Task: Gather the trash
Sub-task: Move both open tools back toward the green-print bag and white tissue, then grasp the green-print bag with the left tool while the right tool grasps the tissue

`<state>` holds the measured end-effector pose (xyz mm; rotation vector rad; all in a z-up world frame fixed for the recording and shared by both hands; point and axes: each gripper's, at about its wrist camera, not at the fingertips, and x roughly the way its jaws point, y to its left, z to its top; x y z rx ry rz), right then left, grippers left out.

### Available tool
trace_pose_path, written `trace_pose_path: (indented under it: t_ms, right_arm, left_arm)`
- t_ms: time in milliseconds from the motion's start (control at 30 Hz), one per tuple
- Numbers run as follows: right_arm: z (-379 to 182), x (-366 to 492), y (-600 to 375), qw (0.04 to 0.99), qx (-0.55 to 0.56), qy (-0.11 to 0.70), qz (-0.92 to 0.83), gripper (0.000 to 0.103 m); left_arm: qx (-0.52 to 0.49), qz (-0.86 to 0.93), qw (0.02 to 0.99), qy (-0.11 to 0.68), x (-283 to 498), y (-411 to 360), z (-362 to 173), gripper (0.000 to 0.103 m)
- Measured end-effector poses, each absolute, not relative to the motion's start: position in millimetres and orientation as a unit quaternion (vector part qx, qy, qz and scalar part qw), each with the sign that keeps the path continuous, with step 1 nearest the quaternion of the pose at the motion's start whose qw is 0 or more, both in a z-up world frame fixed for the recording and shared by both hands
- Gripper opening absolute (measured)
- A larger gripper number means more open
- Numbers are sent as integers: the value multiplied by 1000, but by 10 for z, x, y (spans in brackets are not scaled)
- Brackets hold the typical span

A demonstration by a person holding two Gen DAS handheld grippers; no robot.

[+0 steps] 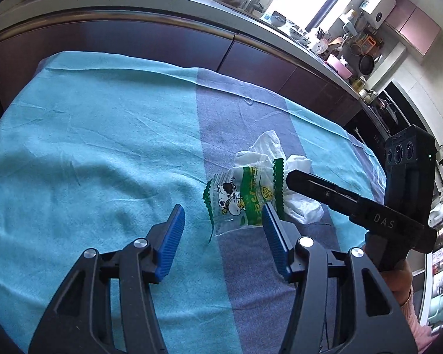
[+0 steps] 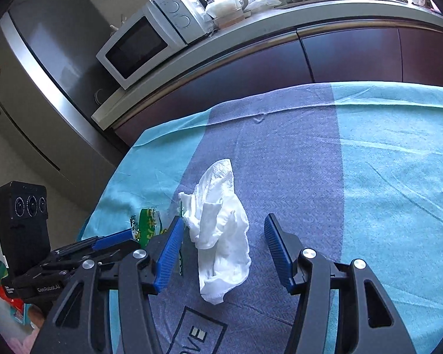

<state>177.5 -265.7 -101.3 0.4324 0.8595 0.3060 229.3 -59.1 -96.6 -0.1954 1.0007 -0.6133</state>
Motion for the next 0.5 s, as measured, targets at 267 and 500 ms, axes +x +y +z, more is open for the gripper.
trace_pose_path:
  t_ms: [267, 500]
  right_arm:
    - [-1055, 1761, -2709, 869, 221, 414, 157, 26]
    - [-998, 1688, -2676, 874, 218, 402, 162, 12]
  left_arm:
    - [-87, -293, 828, 470, 2279, -714, -995, 31]
    - [-99, -300, 830, 461, 2131, -611, -931, 23]
